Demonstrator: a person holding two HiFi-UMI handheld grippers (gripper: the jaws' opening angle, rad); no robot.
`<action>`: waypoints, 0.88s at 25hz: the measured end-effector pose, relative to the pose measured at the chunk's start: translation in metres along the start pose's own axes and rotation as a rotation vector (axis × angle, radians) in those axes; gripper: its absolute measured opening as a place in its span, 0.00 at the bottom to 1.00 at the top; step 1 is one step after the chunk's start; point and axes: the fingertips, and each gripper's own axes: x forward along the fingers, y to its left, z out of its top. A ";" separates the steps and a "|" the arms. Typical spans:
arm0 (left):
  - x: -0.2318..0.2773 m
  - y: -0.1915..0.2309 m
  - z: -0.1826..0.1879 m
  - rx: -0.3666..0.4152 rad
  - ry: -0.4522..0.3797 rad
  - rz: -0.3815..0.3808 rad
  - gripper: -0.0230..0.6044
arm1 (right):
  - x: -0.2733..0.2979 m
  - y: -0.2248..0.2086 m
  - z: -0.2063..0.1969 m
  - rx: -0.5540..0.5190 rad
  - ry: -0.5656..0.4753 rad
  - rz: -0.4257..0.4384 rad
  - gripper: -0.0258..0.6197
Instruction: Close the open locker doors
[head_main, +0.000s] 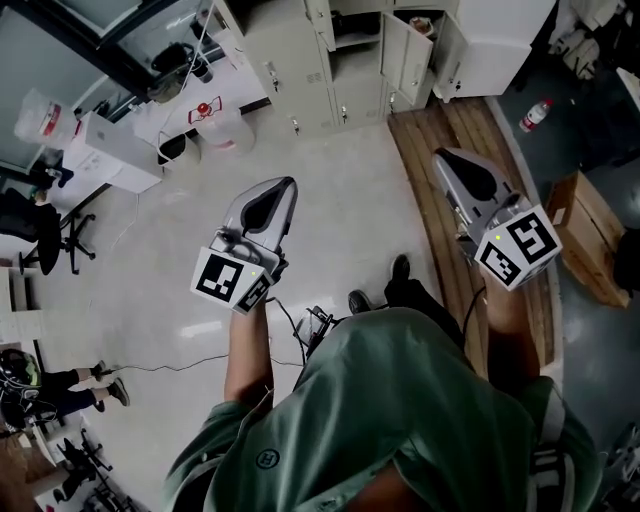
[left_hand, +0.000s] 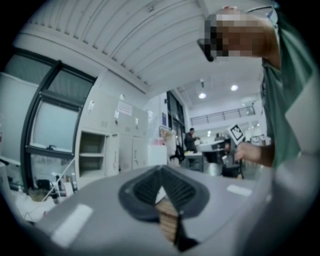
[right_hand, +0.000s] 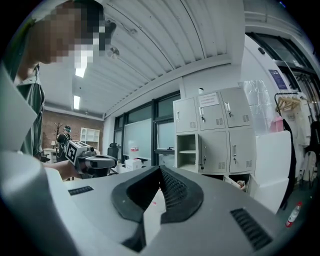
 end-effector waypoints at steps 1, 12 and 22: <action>0.004 0.003 -0.001 -0.001 0.003 -0.001 0.04 | 0.006 -0.004 0.000 -0.001 0.003 0.003 0.05; 0.073 0.068 -0.008 0.005 0.047 0.034 0.04 | 0.086 -0.073 -0.001 0.030 0.001 0.060 0.05; 0.170 0.120 -0.012 0.003 0.061 0.097 0.04 | 0.154 -0.165 -0.001 0.036 0.010 0.146 0.05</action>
